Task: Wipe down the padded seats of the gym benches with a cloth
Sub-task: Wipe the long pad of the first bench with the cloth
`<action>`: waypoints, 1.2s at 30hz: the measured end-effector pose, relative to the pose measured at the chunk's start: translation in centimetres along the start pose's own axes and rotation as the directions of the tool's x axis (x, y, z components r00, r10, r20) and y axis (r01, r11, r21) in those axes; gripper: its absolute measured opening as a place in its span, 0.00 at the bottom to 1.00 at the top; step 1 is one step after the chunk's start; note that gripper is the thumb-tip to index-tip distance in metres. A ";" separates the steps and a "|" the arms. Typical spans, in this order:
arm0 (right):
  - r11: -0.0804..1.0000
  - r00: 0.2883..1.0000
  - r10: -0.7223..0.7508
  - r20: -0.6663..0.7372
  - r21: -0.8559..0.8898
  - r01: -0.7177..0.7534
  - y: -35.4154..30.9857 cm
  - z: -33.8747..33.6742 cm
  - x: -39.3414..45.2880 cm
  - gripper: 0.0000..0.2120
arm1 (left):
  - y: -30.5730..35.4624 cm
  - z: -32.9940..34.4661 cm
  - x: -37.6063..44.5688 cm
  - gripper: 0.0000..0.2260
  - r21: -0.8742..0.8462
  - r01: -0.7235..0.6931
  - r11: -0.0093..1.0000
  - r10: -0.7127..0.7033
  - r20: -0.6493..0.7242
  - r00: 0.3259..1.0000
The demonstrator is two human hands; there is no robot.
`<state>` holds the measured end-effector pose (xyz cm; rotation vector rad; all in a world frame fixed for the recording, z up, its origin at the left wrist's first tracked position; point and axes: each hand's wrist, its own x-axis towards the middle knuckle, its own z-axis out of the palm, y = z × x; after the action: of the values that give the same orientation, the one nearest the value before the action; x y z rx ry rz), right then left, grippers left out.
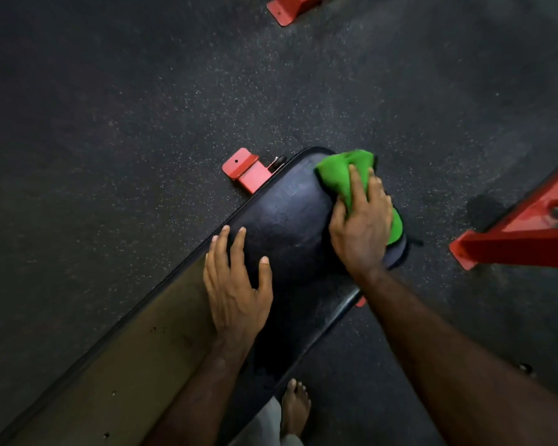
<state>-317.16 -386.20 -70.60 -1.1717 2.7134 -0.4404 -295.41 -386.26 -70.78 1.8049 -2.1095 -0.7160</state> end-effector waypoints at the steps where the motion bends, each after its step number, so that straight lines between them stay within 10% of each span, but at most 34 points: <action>1: 0.998 0.998 0.061 -0.019 -0.012 -0.061 -1.5 0.4 -0.4 0.33 | 0.0 0.1 -0.1 0.26 0.018 0.008 1.000 -0.008 -0.002 1.000; 6: 0.796 0.779 -0.589 0.215 -0.016 0.606 -0.5 0.2 0.2 0.34 | 0.0 0.2 -0.1 0.26 0.020 -0.005 1.000 0.005 -0.029 1.000; 10: 0.998 0.998 -0.051 0.023 -0.028 0.052 -2.3 0.8 0.8 0.33 | 0.2 0.3 -0.2 0.25 0.028 0.017 0.999 -0.017 -0.020 1.000; 14: 0.832 0.819 -0.537 0.202 -0.035 0.554 -3.0 0.9 0.7 0.34 | 0.1 0.2 -0.1 0.25 0.016 0.007 1.000 -0.006 -0.041 0.999; 16: 0.815 0.799 -0.566 0.202 -0.005 0.579 -0.9 0.1 3.3 0.34 | 0.5 0.1 0.1 0.24 -0.011 0.038 0.999 -0.038 -0.047 0.998; 18: 0.976 0.974 -0.218 0.056 0.017 0.217 -0.7 0.5 4.0 0.33 | 1.1 -0.1 1.0 0.25 -0.053 0.103 0.993 -0.106 -0.058 0.993; 20: 1.000 0.999 -0.015 -0.034 0.003 0.015 -2.8 1.2 3.3 0.31 | 1.7 0.1 2.2 0.26 -0.077 0.112 0.991 -0.117 -0.062 0.991; 24: 0.817 0.807 -0.563 0.178 -0.031 0.576 -1.6 0.4 3.8 0.32 | 1.9 0.9 3.0 0.27 0.019 0.027 0.999 -0.026 -0.046 0.999; 29: 0.997 0.997 -0.073 0.010 0.024 0.073 -3.2 1.0 5.8 0.29 | 1.9 1.2 2.7 0.26 0.027 0.048 0.999 -0.046 -0.063 0.997; 31: 0.944 0.942 -0.324 0.089 -0.039 0.328 -4.9 1.5 3.4 0.30 | 1.7 1.2 2.8 0.25 -0.003 0.043 0.999 -0.043 -0.079 0.996; 34: 0.677 0.647 -0.707 0.284 0.009 0.736 -3.5 0.6 2.1 0.33 | 1.4 0.9 2.9 0.24 -0.070 0.014 0.997 -0.020 -0.083 0.996; 36: 0.771 0.747 -0.620 0.241 0.010 0.637 -3.0 0.6 2.9 0.33 | 0.9 0.5 2.5 0.24 -0.072 0.022 0.997 -0.027 -0.077 0.997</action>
<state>-316.92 -390.46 -70.27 -2.0232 2.0844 -0.2494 -296.92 -388.55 -71.00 1.7943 -1.9906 -0.7050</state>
